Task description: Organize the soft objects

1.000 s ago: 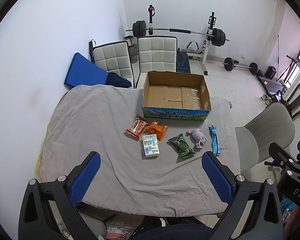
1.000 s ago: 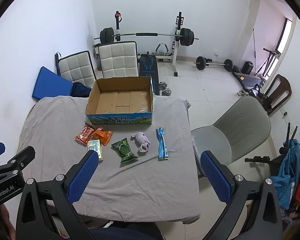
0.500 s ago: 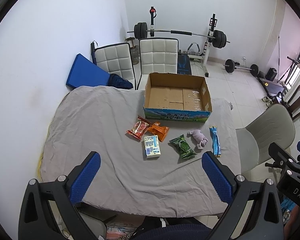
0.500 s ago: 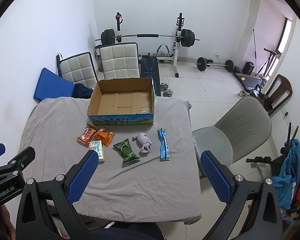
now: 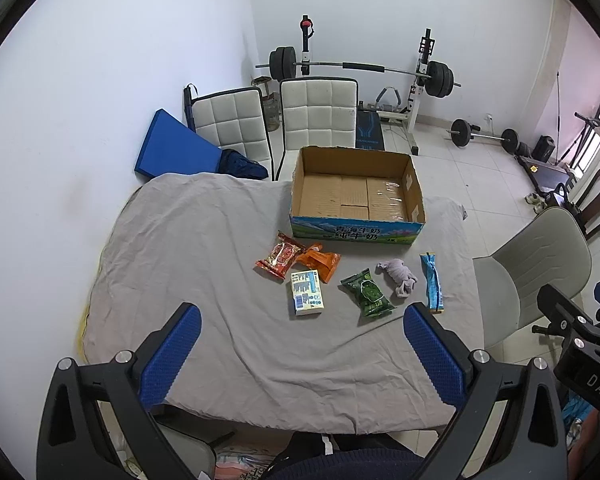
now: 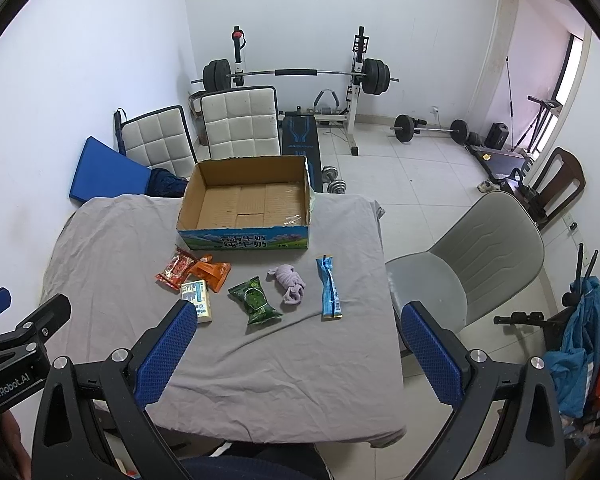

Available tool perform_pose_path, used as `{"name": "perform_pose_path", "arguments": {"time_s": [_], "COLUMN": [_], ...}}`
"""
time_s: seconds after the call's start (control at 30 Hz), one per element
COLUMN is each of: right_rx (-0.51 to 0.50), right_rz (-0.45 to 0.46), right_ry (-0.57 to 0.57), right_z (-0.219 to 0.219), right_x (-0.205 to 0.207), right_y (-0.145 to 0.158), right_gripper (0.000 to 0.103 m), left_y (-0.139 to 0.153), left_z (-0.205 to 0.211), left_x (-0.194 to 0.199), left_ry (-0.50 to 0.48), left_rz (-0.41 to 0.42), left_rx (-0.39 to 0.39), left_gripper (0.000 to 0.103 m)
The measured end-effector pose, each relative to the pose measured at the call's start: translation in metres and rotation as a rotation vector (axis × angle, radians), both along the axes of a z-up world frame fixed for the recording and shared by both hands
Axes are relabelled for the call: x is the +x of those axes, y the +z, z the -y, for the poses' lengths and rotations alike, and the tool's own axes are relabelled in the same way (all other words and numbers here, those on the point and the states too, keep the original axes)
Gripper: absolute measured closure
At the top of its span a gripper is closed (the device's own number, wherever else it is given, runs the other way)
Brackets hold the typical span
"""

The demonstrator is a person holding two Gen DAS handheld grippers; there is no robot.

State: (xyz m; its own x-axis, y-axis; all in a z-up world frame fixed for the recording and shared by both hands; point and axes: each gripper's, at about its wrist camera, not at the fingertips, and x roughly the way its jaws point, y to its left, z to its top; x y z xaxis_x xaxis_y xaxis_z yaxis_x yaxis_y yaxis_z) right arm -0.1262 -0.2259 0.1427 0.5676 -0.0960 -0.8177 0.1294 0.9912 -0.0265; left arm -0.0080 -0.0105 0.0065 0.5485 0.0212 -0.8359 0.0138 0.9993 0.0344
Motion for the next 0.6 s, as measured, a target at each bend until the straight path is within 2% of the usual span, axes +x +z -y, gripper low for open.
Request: {"name": "perform_pose_path", "arguments": {"time_s": [0.6], "right_rx": [0.001], "right_rz": [0.003], "right_ry": [0.009], "right_z": [-0.0085], "right_x": [-0.0079], "right_y": [0.0001], "right_gripper": [0.0], "left_y": [0.0011], "left_z": [-0.0012], "left_x": [-0.0032], "left_ry": [-0.003], "left_rz": [0.0], "left_rx": [-0.003], "left_gripper": [0.0]}}
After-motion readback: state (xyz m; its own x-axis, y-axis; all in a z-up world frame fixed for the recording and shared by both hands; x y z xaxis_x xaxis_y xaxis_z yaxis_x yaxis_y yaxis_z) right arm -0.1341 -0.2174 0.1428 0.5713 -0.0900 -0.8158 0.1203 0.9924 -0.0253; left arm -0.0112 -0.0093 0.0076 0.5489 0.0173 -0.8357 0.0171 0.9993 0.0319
